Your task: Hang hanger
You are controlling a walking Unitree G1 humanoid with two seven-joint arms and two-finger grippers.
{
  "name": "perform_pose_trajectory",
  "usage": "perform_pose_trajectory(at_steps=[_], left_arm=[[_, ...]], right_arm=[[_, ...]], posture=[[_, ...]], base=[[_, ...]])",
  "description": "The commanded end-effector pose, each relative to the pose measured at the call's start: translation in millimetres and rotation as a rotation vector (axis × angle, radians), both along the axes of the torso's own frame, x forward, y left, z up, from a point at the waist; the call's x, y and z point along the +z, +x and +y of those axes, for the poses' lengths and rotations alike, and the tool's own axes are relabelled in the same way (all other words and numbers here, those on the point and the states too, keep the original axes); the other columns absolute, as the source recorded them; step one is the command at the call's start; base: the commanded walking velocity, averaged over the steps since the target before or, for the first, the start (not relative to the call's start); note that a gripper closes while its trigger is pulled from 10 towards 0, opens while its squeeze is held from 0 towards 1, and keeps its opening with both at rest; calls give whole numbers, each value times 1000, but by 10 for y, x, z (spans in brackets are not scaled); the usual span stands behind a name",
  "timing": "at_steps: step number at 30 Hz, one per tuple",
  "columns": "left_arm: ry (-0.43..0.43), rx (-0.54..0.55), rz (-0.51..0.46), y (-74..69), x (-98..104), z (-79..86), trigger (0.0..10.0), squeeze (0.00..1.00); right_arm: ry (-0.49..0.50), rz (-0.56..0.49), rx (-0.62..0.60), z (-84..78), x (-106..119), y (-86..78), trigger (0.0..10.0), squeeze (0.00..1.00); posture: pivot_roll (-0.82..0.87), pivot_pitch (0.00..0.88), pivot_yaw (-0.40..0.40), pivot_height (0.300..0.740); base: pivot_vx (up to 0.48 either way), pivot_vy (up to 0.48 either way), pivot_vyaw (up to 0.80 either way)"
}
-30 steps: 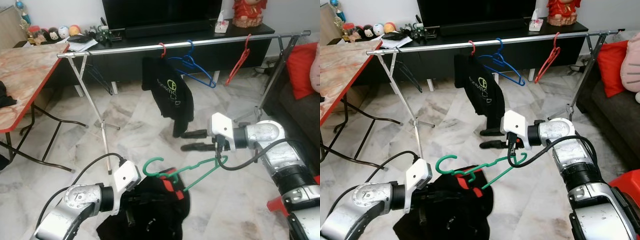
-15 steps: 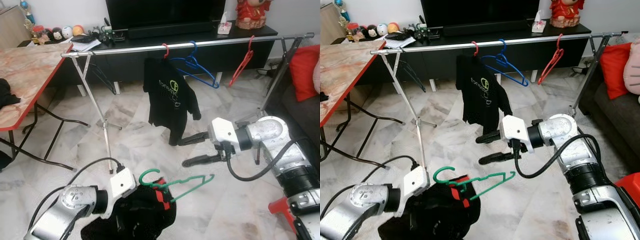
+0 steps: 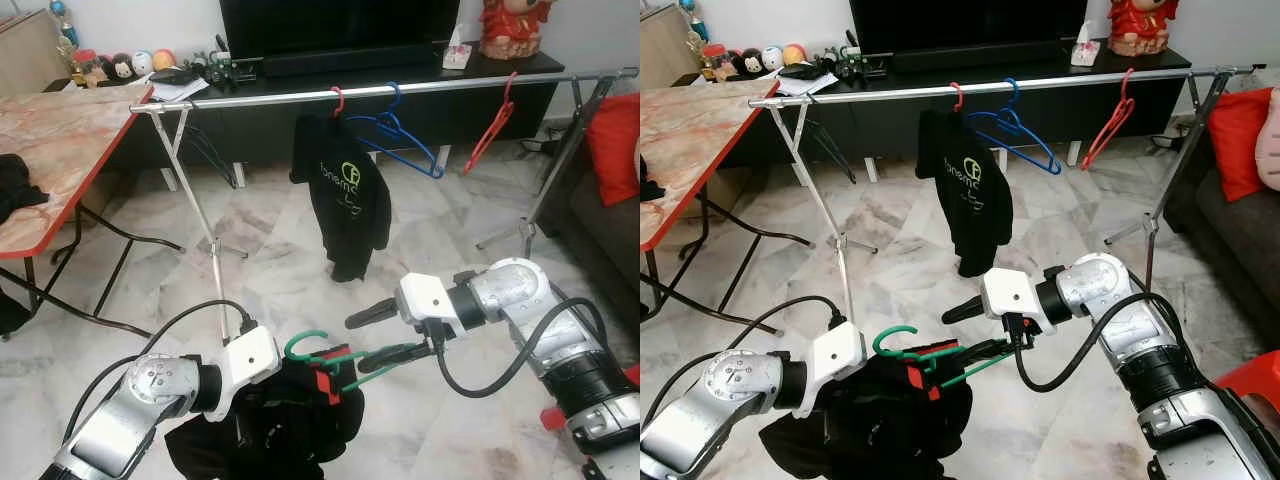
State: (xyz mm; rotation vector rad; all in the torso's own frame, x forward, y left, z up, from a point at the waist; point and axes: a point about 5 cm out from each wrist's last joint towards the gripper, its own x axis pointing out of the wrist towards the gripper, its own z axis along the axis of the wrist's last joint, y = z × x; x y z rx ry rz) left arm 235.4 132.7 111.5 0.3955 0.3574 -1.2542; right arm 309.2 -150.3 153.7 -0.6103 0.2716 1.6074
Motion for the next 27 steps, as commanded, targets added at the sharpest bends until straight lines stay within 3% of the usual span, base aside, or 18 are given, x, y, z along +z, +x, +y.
perform_pose_trajectory(at_steps=[1,2,3,27], left_arm=[[48,-34,-86,32,95,-18,10000,0],[109,-54,-150,69,121,-28,10000,0],[118,-59,-161,79,131,-32,10000,0],[96,-86,-221,134,223,-147,10000,0]], right_arm=[[-17,-17,35,61,19,-20,10000,0],[-27,8,49,91,-28,-47,10000,0],[-28,14,53,100,-39,-53,10000,0],[-43,16,18,177,-180,-49,10000,0]], posture=[[-92,4,69,740],[-88,9,70,740],[-88,9,71,740],[-82,20,68,740]], base=[[0,0,0],[0,0,0],[0,0,0],[0,0,0]])
